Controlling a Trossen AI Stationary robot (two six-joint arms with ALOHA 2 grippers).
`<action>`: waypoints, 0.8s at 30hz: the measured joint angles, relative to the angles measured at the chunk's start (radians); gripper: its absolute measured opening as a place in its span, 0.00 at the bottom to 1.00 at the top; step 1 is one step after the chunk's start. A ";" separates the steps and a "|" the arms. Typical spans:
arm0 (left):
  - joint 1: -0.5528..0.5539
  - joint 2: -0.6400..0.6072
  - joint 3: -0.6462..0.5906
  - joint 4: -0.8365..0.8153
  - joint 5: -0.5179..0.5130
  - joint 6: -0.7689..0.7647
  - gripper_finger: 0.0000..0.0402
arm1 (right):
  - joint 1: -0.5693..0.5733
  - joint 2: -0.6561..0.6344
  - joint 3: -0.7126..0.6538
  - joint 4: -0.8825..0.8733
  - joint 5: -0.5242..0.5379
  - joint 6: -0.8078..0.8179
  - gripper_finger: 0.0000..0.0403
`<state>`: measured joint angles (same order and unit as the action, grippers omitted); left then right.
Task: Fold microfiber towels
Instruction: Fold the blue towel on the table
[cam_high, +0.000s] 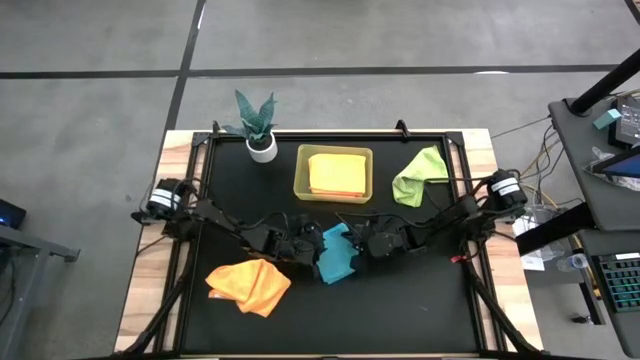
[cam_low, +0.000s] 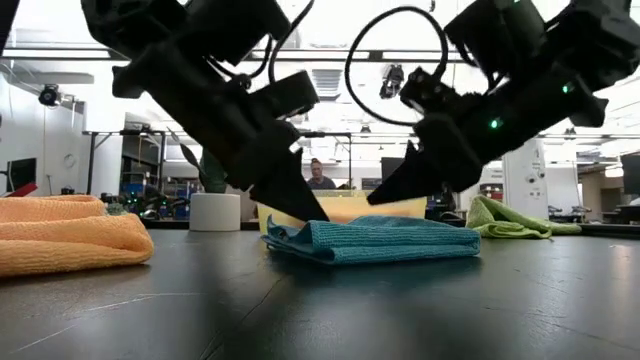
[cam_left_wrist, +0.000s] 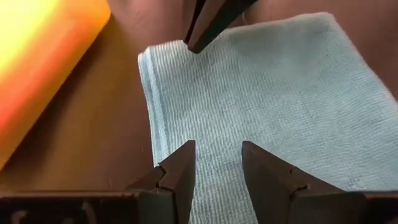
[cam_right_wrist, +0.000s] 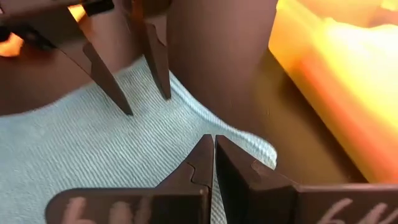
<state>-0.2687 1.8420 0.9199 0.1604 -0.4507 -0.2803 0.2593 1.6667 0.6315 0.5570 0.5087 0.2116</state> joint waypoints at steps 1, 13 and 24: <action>0.001 0.003 0.000 0.001 0.000 -0.006 0.29 | -0.002 0.008 0.000 0.001 0.000 0.007 0.03; 0.000 0.000 -0.026 -0.046 0.008 -0.089 0.29 | -0.009 0.061 0.000 -0.031 0.041 0.085 0.03; -0.029 -0.125 -0.029 -0.047 0.076 -0.072 0.29 | -0.002 -0.127 0.000 -0.075 -0.182 0.124 0.03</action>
<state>-0.2974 1.7166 0.8910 0.1129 -0.3751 -0.3519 0.2569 1.5396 0.6316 0.4817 0.3268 0.3352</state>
